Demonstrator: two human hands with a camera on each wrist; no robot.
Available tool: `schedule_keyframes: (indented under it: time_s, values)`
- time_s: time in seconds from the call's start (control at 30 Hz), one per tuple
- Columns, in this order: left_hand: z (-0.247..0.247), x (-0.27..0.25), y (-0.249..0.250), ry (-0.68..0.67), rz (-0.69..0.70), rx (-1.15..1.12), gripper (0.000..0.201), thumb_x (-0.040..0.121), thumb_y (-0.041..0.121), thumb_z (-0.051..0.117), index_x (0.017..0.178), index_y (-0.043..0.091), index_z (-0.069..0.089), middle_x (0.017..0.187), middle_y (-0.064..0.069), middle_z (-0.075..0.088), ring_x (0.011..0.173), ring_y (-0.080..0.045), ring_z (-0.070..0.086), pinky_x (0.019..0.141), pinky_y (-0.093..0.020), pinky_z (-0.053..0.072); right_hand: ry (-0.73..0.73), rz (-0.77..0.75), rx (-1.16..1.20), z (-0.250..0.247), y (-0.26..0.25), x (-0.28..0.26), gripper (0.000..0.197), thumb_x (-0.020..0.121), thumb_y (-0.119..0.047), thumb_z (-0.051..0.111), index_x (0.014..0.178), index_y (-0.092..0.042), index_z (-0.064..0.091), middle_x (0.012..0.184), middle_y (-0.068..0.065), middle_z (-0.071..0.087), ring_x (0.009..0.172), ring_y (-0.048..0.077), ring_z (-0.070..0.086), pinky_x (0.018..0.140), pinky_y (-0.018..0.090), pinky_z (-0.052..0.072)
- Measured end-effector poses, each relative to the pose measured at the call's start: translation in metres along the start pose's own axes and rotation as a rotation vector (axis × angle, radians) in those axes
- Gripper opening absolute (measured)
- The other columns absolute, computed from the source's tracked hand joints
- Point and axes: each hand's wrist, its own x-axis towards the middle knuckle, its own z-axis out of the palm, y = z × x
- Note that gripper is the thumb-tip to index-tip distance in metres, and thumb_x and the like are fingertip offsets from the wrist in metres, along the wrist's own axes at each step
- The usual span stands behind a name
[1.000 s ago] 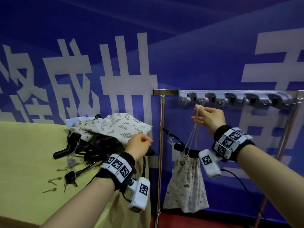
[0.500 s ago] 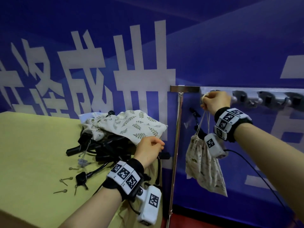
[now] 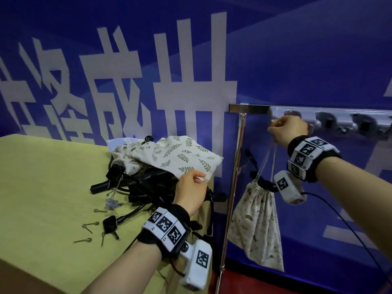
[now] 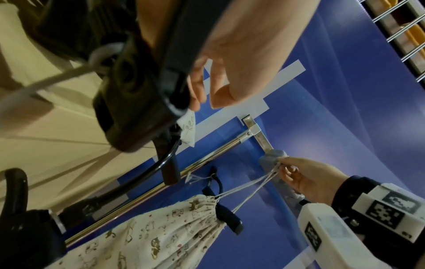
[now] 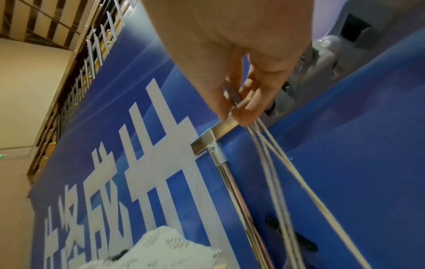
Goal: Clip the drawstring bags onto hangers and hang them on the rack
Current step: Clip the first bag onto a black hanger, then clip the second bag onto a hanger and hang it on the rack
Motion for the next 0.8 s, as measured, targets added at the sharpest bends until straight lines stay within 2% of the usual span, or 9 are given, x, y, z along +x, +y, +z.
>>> schedule_keyframes:
  time_s: [0.1, 0.23, 0.37, 0.43, 0.53, 0.6, 0.67, 0.73, 0.8]
  values:
    - [-0.007, -0.002, 0.002, 0.016, -0.064, 0.018, 0.036, 0.087, 0.015, 0.054, 0.122, 0.018, 0.054, 0.125, -0.006, 0.035, 0.1, -0.02, 0.051, 0.089, -0.024, 0.042, 0.029, -0.015, 0.001, 0.003, 0.002, -0.006, 0.022, 0.077, -0.017, 0.068, 0.097, -0.01, 0.063, 0.108, 0.016, 0.065, 0.097, 0.034, 0.062, 0.079, 0.035, 0.047]
    - [-0.015, -0.002, 0.005, -0.015, -0.247, 0.0, 0.055, 0.086, 0.022, 0.055, 0.137, 0.02, 0.034, 0.136, -0.008, 0.021, 0.12, -0.029, 0.041, 0.106, -0.034, 0.038, 0.221, -0.042, 0.161, -0.003, -0.008, -0.025, 0.034, 0.081, -0.013, 0.059, 0.113, -0.007, 0.049, 0.122, 0.014, 0.053, 0.101, 0.033, 0.055, 0.074, 0.031, 0.036]
    - [-0.021, 0.0, 0.011, -0.054, -0.377, -0.21, 0.061, 0.079, 0.023, 0.057, 0.137, 0.013, 0.041, 0.139, -0.013, 0.036, 0.114, -0.027, 0.047, 0.087, -0.029, 0.043, 0.198, -0.117, 0.321, -0.001, -0.02, -0.039, 0.035, 0.08, -0.01, 0.054, 0.114, -0.009, 0.047, 0.105, 0.011, 0.056, 0.085, 0.027, 0.053, 0.078, 0.034, 0.042]
    - [-0.021, 0.001, 0.012, -0.063, -0.38, -0.314, 0.043, 0.081, 0.018, 0.055, 0.121, 0.003, 0.052, 0.116, -0.012, 0.054, 0.091, -0.018, 0.052, 0.069, -0.025, 0.042, 0.091, -0.116, 0.349, 0.005, -0.024, -0.047, 0.033, 0.08, -0.01, 0.054, 0.113, -0.013, 0.048, 0.09, 0.004, 0.055, 0.082, 0.023, 0.054, 0.078, 0.036, 0.046]
    - [-0.024, -0.002, 0.016, -0.036, -0.324, -0.377, 0.009, 0.09, 0.004, 0.047, 0.091, 0.008, 0.055, 0.078, 0.001, 0.049, 0.068, -0.009, 0.042, 0.059, -0.022, 0.035, -0.092, -0.146, 0.311, 0.013, -0.032, -0.068, 0.024, 0.084, -0.009, 0.054, 0.106, -0.016, 0.055, 0.087, 0.001, 0.058, 0.081, 0.019, 0.055, 0.071, 0.028, 0.041]
    - [-0.025, -0.003, 0.017, -0.027, -0.262, -0.369, 0.013, 0.089, 0.004, 0.046, 0.083, 0.011, 0.055, 0.079, -0.002, 0.049, 0.071, -0.012, 0.042, 0.063, -0.024, 0.036, -0.276, -0.157, 0.266, 0.022, -0.037, -0.083, 0.013, 0.088, -0.011, 0.054, 0.098, -0.015, 0.06, 0.091, 0.004, 0.063, 0.074, 0.016, 0.058, 0.062, 0.024, 0.042]
    - [-0.025, -0.008, 0.022, -0.026, -0.203, -0.39, 0.018, 0.089, 0.004, 0.048, 0.096, 0.013, 0.062, 0.095, -0.002, 0.056, 0.085, -0.014, 0.049, 0.071, -0.025, 0.041, -0.55, -0.036, 0.336, 0.035, -0.043, -0.101, 0.017, 0.094, -0.021, 0.053, 0.101, -0.008, 0.06, 0.086, 0.008, 0.063, 0.063, 0.015, 0.06, 0.05, 0.026, 0.05]
    - [-0.025, -0.011, 0.027, -0.019, -0.173, -0.434, 0.038, 0.089, 0.005, 0.05, 0.125, 0.009, 0.057, 0.117, 0.0, 0.059, 0.101, -0.012, 0.054, 0.085, -0.024, 0.044, -0.866, 0.213, 0.512, 0.049, -0.049, -0.12, 0.04, 0.098, -0.043, 0.045, 0.113, -0.007, 0.051, 0.086, 0.013, 0.061, 0.064, 0.02, 0.06, 0.051, 0.029, 0.052]
    - [-0.027, -0.017, 0.033, -0.024, -0.12, -0.46, 0.041, 0.087, 0.006, 0.051, 0.128, 0.01, 0.057, 0.12, -0.002, 0.063, 0.106, -0.012, 0.058, 0.089, -0.024, 0.047, -1.091, 0.378, 0.668, 0.063, -0.052, -0.134, 0.052, 0.096, -0.059, 0.037, 0.12, -0.014, 0.046, 0.102, 0.018, 0.062, 0.079, 0.025, 0.062, 0.063, 0.032, 0.054]
